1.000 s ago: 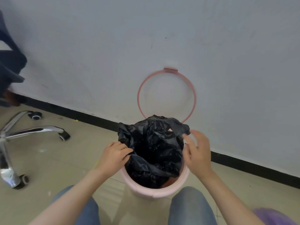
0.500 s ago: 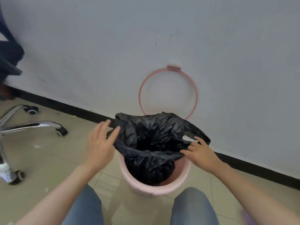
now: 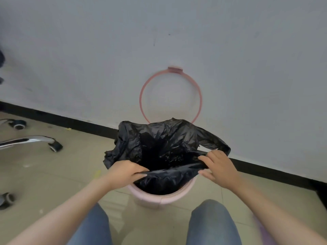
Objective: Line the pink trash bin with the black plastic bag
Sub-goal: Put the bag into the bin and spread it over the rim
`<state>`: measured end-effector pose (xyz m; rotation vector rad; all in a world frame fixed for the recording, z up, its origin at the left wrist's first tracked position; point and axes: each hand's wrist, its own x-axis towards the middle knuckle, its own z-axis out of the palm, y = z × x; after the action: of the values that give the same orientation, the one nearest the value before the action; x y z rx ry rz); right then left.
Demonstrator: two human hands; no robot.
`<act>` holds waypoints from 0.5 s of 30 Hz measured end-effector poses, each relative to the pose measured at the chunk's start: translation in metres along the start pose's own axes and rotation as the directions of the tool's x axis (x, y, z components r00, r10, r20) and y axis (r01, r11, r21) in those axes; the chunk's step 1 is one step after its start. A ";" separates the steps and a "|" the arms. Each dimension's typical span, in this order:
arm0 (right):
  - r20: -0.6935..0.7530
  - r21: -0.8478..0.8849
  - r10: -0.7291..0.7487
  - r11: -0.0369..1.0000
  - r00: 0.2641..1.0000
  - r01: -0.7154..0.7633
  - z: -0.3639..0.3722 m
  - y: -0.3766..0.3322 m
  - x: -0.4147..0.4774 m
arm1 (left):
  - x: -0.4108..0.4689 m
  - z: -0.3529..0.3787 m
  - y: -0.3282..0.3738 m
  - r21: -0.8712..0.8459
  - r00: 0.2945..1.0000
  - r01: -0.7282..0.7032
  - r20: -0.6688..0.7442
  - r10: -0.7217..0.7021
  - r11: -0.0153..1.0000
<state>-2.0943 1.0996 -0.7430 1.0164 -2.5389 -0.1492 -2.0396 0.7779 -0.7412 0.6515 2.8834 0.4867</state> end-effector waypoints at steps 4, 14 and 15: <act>-0.070 -0.102 -0.163 0.983 0.984 0.156 0.007 -0.009 -0.002 | 0.002 -0.020 -0.010 -0.340 0.990 0.139 0.071 -0.122 0.930; -0.261 -0.114 0.278 0.942 0.924 -0.316 -0.012 0.017 0.027 | -0.010 -0.005 -0.017 -0.358 0.977 0.215 0.086 -0.197 0.909; -0.283 -0.123 0.233 0.953 0.930 -0.276 -0.012 0.019 0.023 | -0.012 0.001 -0.015 -0.355 0.976 0.219 0.089 -0.200 0.909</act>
<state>-2.1163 1.0984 -0.7203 0.5922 -2.3416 -0.1309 -2.0344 0.7601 -0.7461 0.2856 2.6653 0.9235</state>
